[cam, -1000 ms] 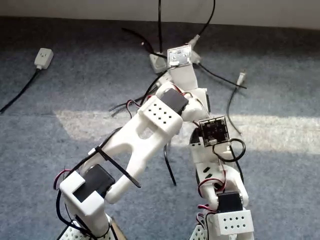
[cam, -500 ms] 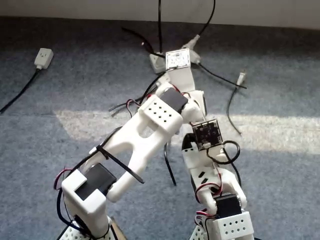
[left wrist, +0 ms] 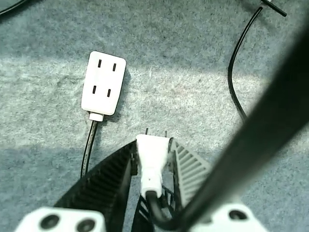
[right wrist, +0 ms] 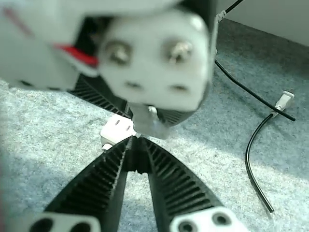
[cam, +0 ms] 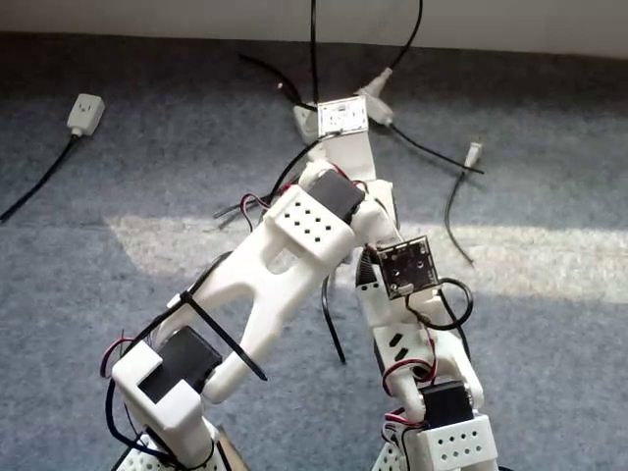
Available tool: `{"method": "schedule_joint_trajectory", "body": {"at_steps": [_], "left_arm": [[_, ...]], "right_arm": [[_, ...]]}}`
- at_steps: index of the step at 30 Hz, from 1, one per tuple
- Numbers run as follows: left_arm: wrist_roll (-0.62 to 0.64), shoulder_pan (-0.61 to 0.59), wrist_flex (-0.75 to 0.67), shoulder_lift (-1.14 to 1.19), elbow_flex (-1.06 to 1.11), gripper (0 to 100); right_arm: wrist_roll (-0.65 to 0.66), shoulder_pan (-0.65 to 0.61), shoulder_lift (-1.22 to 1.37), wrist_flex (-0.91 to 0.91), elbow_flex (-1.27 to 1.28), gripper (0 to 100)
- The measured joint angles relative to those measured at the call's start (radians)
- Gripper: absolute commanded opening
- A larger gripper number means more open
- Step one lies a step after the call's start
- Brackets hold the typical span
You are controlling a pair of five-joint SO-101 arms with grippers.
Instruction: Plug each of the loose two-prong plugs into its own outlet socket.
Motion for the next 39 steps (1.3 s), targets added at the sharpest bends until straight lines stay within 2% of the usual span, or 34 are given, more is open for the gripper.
{"method": "schedule_joint_trajectory", "body": {"at_steps": [12, 19, 25, 35, 39], "left_arm": [[0.0, 0.0, 0.031, -0.006, -0.002, 1], [0.0, 0.015, 0.061, -0.005, 0.0, 1], [0.0, 0.012, 0.066, -0.002, 0.0, 1], [0.0, 0.008, 0.064, -0.003, -0.006, 1], [0.0, 0.008, 0.064, -0.003, -0.008, 1]], "right_arm": [[0.029, 0.0, 0.026, -0.052, 0.0, 0.9], [0.011, 0.006, 0.287, -0.069, -0.002, 0.8], [-0.048, 0.008, 0.626, -0.075, -0.175, 0.8], [-0.051, 0.012, 0.703, -0.098, -0.301, 1.5], [-0.051, 0.012, 0.703, -0.091, -0.324, 10.4]]}}
